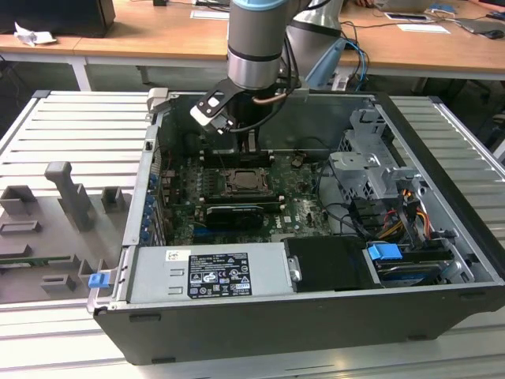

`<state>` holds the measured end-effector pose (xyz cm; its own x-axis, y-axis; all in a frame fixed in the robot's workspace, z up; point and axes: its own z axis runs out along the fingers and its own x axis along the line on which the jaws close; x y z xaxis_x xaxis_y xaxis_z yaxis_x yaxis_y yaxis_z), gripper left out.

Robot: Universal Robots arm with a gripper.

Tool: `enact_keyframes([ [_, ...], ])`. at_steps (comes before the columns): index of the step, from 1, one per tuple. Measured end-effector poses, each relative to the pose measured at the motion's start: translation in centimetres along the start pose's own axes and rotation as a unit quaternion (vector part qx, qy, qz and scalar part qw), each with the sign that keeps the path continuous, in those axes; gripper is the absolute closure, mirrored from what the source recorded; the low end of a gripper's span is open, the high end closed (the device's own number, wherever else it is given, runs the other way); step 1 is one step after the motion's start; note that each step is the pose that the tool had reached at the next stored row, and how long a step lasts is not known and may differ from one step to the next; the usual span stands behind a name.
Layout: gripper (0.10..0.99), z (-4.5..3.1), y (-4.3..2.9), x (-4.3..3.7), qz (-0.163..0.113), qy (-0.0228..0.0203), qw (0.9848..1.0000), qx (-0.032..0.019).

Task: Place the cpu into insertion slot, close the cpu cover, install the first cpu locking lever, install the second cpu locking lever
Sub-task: 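Install the first cpu locking lever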

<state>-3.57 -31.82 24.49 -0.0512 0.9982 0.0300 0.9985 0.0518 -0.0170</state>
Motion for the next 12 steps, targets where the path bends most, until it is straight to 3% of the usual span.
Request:
enact_keyframes([
  [5, 0.98, -1.49, -0.03, 0.05, 0.0, -0.002, 1.0, -0.003],
  [8, 0.98, -1.62, -0.02, 0.06, -0.01, -0.0034, 0.9999, -0.0074],
  [12, 0.98, -1.62, -0.03, 0.05, -0.048, -0.0039, 0.9988, -0.0063],
])
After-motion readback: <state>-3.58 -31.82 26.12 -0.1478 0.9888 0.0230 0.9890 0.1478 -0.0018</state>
